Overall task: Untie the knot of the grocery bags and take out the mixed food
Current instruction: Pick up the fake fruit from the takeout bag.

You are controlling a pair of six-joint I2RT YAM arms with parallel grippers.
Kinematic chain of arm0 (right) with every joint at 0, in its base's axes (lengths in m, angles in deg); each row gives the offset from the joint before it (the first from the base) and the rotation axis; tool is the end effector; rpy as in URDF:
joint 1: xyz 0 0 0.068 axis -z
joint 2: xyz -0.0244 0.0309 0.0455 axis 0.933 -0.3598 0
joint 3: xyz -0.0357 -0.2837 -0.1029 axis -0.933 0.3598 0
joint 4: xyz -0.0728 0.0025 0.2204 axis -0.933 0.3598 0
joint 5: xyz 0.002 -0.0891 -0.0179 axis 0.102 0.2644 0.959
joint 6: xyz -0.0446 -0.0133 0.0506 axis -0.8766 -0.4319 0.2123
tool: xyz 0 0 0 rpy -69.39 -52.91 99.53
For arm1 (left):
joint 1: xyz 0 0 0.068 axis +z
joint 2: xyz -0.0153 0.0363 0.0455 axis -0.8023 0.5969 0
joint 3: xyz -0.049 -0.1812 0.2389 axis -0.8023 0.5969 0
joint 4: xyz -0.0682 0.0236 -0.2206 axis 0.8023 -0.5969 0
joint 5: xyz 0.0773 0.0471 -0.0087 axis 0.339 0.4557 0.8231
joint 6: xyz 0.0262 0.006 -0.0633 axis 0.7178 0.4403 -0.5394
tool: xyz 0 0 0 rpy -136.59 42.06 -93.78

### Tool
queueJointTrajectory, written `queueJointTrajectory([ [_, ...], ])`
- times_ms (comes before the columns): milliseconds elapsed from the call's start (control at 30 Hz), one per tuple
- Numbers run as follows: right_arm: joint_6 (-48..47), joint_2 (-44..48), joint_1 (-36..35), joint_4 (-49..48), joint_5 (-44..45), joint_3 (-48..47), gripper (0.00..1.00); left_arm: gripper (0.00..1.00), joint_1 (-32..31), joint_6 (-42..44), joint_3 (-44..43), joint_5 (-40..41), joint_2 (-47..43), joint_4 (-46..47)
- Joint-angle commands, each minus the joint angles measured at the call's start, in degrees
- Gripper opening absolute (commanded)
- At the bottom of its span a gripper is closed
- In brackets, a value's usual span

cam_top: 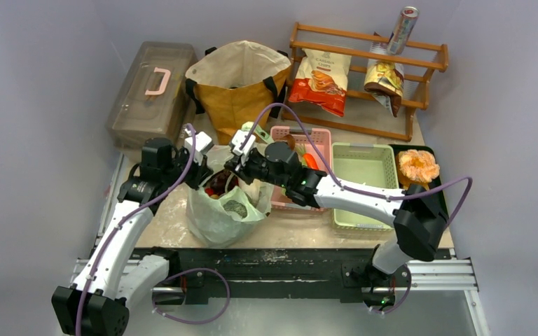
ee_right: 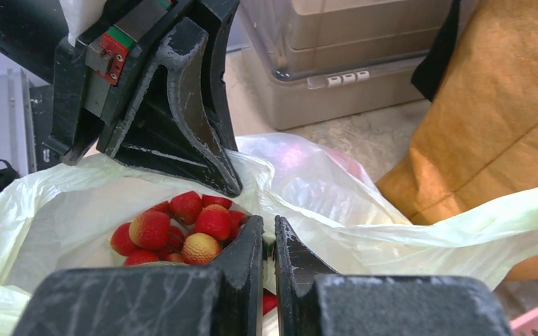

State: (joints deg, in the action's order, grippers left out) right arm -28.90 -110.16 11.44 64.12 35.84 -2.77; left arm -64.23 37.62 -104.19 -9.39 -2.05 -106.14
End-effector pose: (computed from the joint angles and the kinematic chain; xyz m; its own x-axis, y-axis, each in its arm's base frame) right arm 0.1914 0.3104 0.3485 -0.0014 -0.1536 -0.9881 -0.8946 0.4418 -0.0674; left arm 0.1487 -0.0549 0.3170 -0.4255 0.2773 -0.8614 0.6502 0.7557 -0.0779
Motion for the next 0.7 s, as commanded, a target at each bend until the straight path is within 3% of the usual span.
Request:
queueJointTrajectory([
  [0, -3.8, 4.5, 0.2, 0.7, 3.0, -2.5, 0.00, 0.00, 0.7, -1.5, -1.8, 0.9, -0.3, 1.8],
  [500, -10.4, 11.3, 1.0, 4.1, 9.1, -8.7, 0.00, 0.00, 0.7, -1.3, -4.4, 2.4, 5.1, 0.0],
  [667, -9.0, 12.1, 4.7, 6.4, 9.1, -13.5, 0.00, 0.00, 0.7, -1.3, -4.5, 2.6, 5.4, 0.1],
])
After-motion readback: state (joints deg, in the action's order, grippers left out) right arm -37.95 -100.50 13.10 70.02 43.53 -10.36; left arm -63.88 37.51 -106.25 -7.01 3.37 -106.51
